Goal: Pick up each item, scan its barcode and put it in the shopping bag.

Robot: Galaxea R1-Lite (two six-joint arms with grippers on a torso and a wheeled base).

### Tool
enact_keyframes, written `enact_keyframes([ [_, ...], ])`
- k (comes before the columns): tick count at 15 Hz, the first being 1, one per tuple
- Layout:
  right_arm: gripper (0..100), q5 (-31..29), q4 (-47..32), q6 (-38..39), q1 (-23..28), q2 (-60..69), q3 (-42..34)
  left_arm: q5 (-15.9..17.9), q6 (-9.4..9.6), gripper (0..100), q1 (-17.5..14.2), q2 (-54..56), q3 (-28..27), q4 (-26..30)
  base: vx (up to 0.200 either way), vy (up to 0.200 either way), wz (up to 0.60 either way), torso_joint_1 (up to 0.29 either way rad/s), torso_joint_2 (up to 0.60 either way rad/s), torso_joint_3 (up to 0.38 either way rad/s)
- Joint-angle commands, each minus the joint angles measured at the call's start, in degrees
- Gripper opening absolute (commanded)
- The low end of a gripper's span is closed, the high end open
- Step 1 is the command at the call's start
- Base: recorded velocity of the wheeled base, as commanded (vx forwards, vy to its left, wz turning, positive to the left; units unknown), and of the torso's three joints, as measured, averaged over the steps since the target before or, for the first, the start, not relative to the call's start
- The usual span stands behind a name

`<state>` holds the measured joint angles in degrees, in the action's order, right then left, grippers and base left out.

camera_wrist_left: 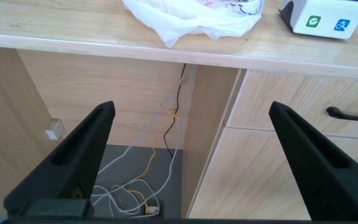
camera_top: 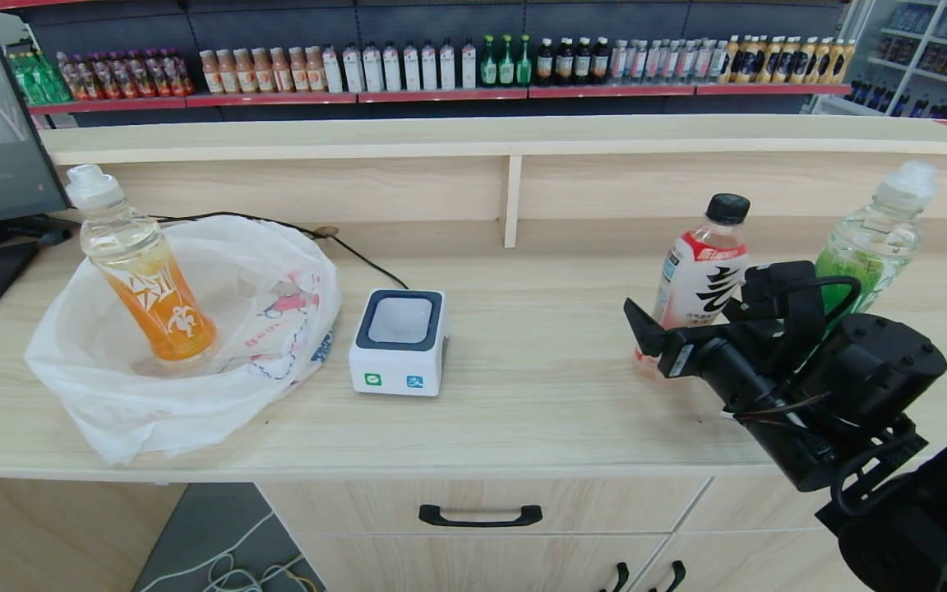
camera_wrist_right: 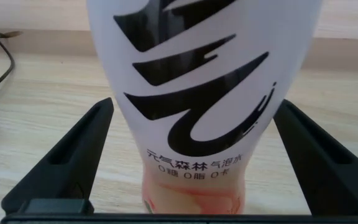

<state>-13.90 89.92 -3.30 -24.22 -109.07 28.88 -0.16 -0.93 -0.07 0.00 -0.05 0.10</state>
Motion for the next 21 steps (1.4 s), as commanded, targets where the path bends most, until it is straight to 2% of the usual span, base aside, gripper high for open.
enact_keyframes([
  [1, 100, 0.01, 0.08, 0.14, -0.04, 0.00, -0.05, -0.02, -0.04, 100, -0.01, 0.00, 0.05, -0.01, 0.000, 0.000, 0.00, 0.000, 0.00, 0.000],
  [6, 100, 0.01, 0.08, 0.14, -0.47, 0.00, -0.32, -0.02, -0.04, 100, -0.01, 0.00, 0.05, -0.01, 0.000, 0.000, 0.00, 0.000, 0.00, 0.000],
  [7, 0, 0.01, 0.08, 0.14, -0.74, 0.00, 0.30, -0.02, -0.04, 100, -0.01, 0.00, 0.05, -0.01, 0.000, 0.000, 0.00, 0.000, 0.00, 0.000],
  [16, 0, -0.08, 0.08, 0.40, -0.21, 2.28, 1.00, -0.02, -0.13, 100, -0.01, 0.00, 0.05, -0.01, 0.000, 0.000, 0.00, 0.000, 0.00, 0.000],
  [21, 0, 0.01, 0.08, 0.32, -0.56, 6.94, -2.34, -0.02, 0.05, 100, -0.01, 0.00, -0.04, -0.01, 0.000, 0.000, 0.00, 0.000, 0.00, 0.000],
])
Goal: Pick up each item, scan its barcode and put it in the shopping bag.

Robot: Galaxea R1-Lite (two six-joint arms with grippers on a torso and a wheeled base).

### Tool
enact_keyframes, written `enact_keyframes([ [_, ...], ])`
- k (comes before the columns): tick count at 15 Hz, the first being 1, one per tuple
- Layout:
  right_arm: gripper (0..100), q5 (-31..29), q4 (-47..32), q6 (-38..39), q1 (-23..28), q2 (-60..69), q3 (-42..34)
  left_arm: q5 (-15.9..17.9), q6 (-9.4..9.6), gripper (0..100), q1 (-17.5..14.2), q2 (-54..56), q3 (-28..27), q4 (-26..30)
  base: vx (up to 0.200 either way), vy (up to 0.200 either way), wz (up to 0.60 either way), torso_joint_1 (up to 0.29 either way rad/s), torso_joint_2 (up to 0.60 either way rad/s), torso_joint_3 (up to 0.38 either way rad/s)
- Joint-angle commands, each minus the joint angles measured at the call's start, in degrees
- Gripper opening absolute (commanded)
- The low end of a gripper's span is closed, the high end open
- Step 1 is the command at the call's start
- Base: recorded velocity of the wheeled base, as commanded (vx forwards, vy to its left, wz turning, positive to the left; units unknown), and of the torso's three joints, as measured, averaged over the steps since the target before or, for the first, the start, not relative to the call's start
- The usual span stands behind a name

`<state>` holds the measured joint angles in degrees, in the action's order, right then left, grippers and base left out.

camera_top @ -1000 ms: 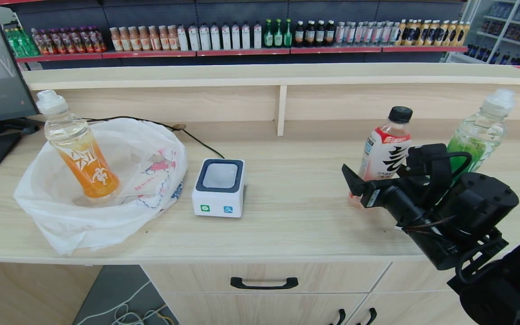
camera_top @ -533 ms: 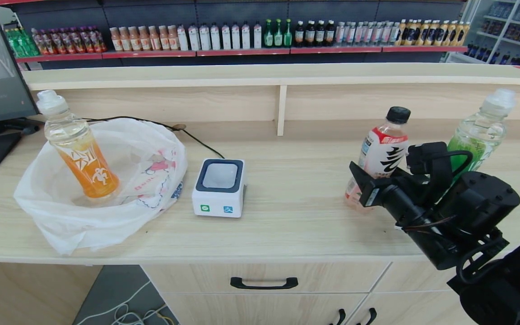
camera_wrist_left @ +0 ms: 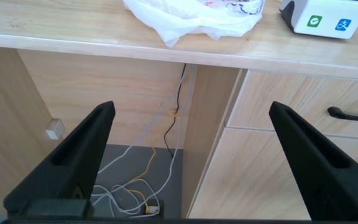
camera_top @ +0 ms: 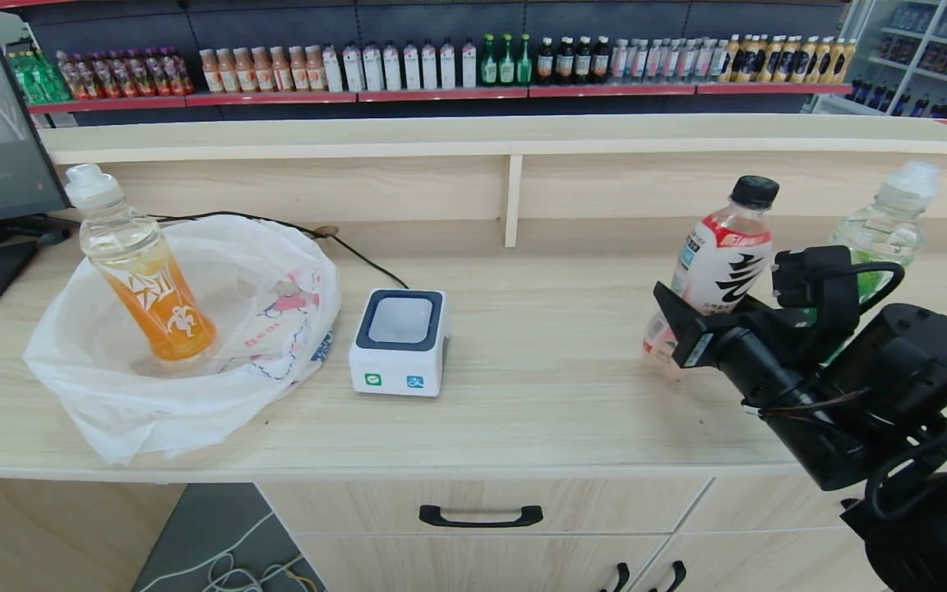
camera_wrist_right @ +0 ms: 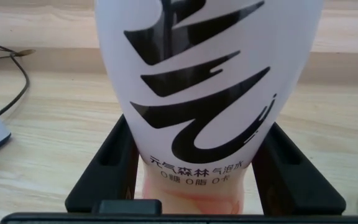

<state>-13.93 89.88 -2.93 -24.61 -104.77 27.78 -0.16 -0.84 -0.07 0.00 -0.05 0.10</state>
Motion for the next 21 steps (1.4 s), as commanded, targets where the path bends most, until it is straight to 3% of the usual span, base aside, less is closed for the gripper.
enact_keyframes([
  [1, 0, 0.05, 0.12, -0.15, -0.26, 4.04, -2.47, -0.02, 0.05, 100, -0.01, 0.00, 0.05, -0.01, 0.000, 0.000, 0.00, 0.000, 0.00, 0.000],
  [3, 0, 0.05, 0.12, -0.15, -1.14, 6.77, -4.84, -0.02, 0.14, 100, -0.01, 0.00, -0.04, -0.01, 0.000, 0.000, 0.00, 0.000, 0.00, 0.000],
  [7, 0, 0.31, 0.12, -0.24, -7.64, 13.97, -11.00, -0.02, 0.14, 100, -0.01, 0.00, -0.04, -0.01, 0.000, 0.000, 0.00, 0.000, 0.00, 0.000],
  [14, 0, 0.66, 0.12, -0.15, -10.81, 19.69, -16.88, -0.02, 0.14, 100, -0.01, 0.00, 0.05, -0.01, 0.000, 0.000, 0.00, 0.000, 0.00, 0.000],
  [18, 0, 4.79, 0.12, 0.11, -11.69, 20.57, -18.29, -0.02, 0.14, 100, -0.01, 0.00, 0.05, -0.01, 0.000, 0.000, 0.00, 0.000, 0.00, 0.000],
  [21, 0, 6.55, 0.12, 1.96, -18.37, 20.65, -19.26, -0.02, 0.14, 100, -0.01, 0.00, 0.05, -0.01, 0.000, 0.000, 0.00, 0.000, 0.00, 0.000],
])
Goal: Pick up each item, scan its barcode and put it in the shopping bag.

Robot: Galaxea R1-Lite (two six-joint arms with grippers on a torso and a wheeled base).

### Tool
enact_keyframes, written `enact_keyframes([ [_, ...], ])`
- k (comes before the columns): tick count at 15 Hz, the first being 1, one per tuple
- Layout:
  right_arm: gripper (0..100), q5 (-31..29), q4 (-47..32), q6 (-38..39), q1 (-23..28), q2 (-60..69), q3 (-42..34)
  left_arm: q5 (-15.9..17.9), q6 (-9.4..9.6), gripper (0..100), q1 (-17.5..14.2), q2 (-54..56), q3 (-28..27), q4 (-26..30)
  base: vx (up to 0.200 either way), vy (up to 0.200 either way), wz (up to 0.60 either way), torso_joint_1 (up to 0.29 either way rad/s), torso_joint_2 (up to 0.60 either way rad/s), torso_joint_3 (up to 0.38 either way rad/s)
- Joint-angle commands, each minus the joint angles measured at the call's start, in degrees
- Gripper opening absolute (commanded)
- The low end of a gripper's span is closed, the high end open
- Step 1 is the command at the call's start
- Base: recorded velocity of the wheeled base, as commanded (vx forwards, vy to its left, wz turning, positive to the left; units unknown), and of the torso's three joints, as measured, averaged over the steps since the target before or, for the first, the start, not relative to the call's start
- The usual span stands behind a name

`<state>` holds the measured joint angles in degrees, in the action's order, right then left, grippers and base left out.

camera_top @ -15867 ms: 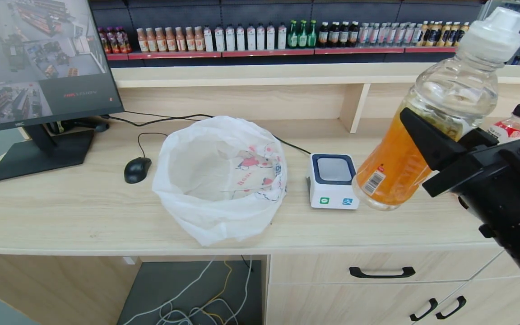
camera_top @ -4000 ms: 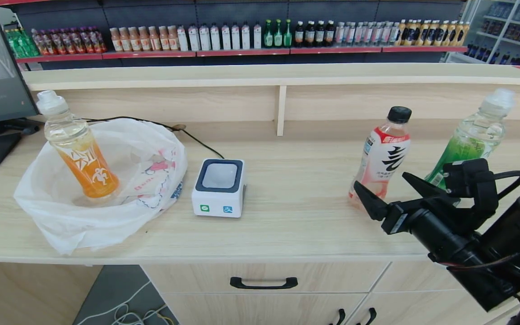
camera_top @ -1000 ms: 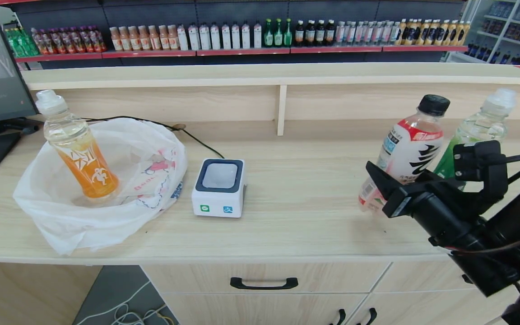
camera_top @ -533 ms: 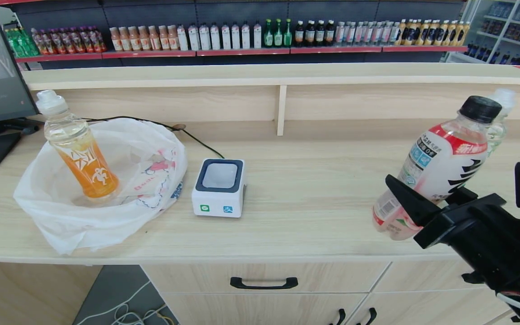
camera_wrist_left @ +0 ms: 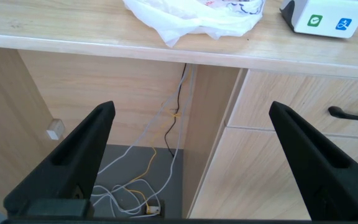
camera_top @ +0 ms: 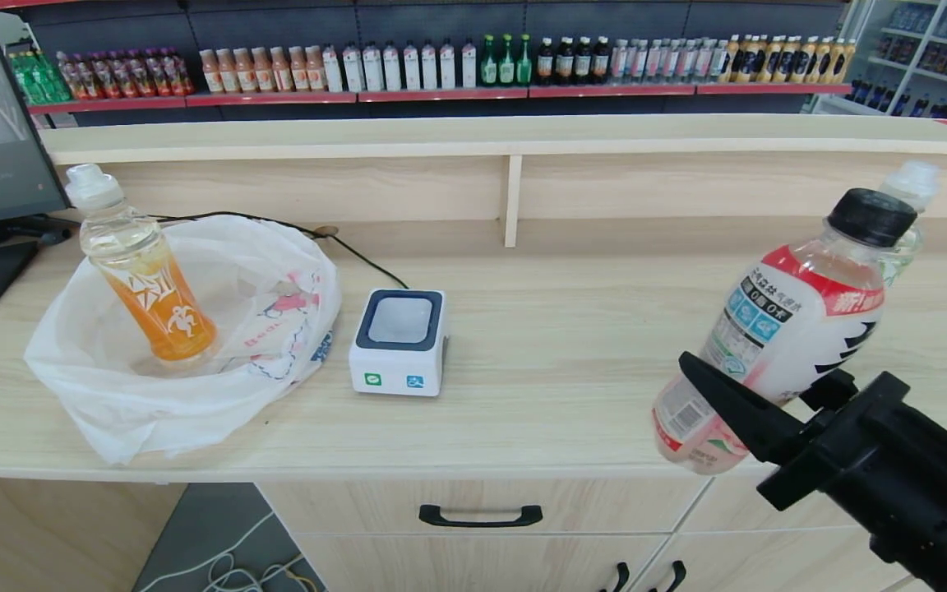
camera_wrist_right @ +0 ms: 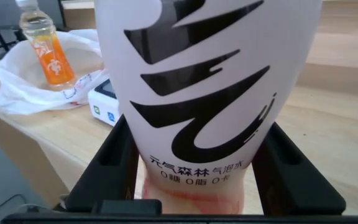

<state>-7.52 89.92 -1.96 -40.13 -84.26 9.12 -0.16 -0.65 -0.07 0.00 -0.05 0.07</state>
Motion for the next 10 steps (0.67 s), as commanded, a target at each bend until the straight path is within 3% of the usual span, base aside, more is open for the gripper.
enact_keyframes([
  [1, 0, 0.14, 0.08, 2.23, -4.69, -0.03, -0.77, -0.02, -0.06, 100, -0.01, 0.00, -0.04, 0.01, 0.000, 0.000, 0.00, 0.000, 0.00, 0.000],
  [3, 0, 1.37, 0.08, 3.63, -6.89, -0.64, 2.75, -0.02, 0.03, 100, -0.01, 0.00, -0.04, 0.01, 0.000, 0.000, 0.00, 0.000, 0.00, 0.000],
  [5, 0, 6.38, 0.08, 6.80, -6.80, -2.49, 6.17, -0.02, -0.06, 100, -0.01, 0.00, -0.04, 0.01, 0.000, 0.000, 0.00, 0.000, 0.00, 0.000],
  [8, 0, 6.73, 0.08, 13.30, -7.15, -3.37, 7.05, -0.02, -0.06, 100, -0.01, 0.00, 0.05, 0.01, 0.000, 0.000, 0.00, 0.000, 0.00, 0.000],
  [10, 0, 6.91, 0.08, 16.73, -11.28, -4.51, 9.69, -0.02, -0.06, 100, -0.01, 0.00, 0.05, 0.01, 0.000, 0.000, 0.00, 0.000, 0.00, 0.000],
])
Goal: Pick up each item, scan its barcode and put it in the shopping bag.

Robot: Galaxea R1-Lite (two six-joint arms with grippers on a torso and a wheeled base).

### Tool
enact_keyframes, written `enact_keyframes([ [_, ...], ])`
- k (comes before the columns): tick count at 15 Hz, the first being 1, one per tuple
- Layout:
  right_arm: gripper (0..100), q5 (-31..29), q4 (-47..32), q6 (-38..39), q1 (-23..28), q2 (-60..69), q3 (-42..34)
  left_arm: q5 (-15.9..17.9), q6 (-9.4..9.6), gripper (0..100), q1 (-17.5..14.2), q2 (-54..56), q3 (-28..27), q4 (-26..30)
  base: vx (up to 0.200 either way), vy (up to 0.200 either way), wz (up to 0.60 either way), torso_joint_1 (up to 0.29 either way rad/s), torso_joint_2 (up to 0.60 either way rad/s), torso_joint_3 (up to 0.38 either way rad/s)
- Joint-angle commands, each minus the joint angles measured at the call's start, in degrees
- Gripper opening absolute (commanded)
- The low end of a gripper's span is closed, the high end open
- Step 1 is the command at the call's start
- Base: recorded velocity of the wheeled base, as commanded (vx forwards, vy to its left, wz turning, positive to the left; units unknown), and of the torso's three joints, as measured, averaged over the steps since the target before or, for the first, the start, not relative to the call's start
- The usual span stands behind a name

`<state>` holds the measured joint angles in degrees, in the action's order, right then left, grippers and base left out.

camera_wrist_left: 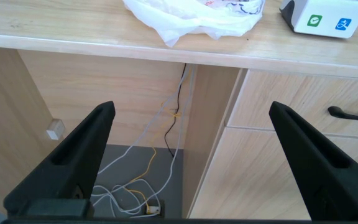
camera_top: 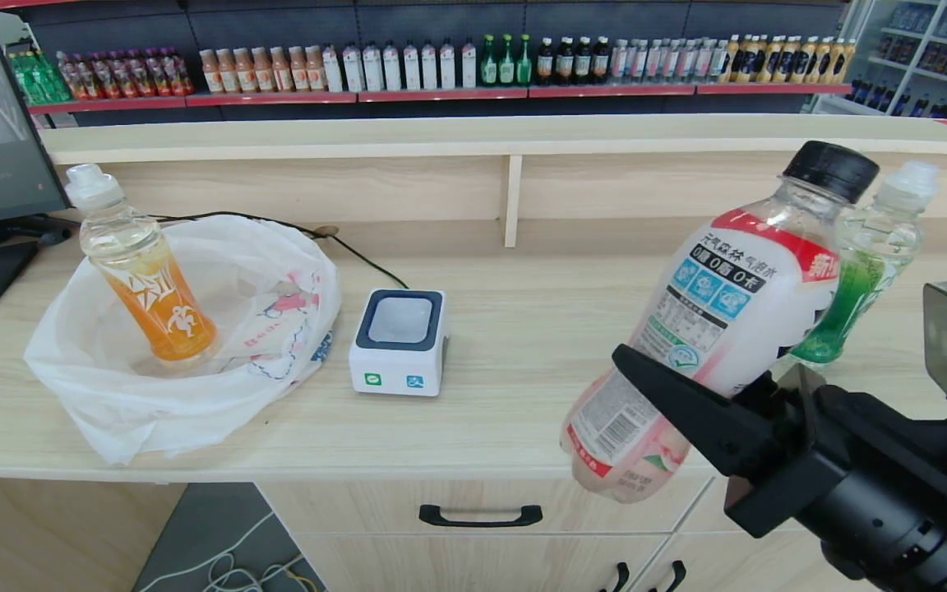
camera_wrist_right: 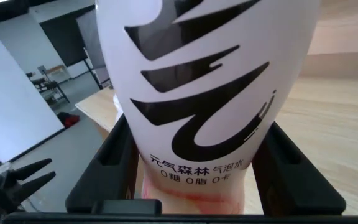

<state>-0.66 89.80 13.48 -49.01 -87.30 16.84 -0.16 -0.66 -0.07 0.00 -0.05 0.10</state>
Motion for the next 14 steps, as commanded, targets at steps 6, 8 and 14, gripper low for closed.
enact_keyframes([
  [6, 0, 3.47, 0.20, 12.18, -3.29, -0.68, 9.80, -0.02, -0.04, 100, -0.01, 0.00, -0.04, -0.01, 0.000, 0.000, 0.00, 0.000, 0.00, 0.000],
  [8, 0, 3.56, 0.20, 15.78, -3.29, 0.64, 9.27, -0.02, 0.04, 100, -0.01, 0.00, 0.05, -0.01, 0.000, 0.000, 0.00, 0.000, 0.00, 0.000],
  [14, 0, 3.56, 0.20, 24.22, -3.29, 3.89, 8.21, -0.02, 0.04, 100, -0.01, 0.00, 0.05, -0.01, 0.000, 0.000, 0.00, 0.000, 0.00, 0.000],
])
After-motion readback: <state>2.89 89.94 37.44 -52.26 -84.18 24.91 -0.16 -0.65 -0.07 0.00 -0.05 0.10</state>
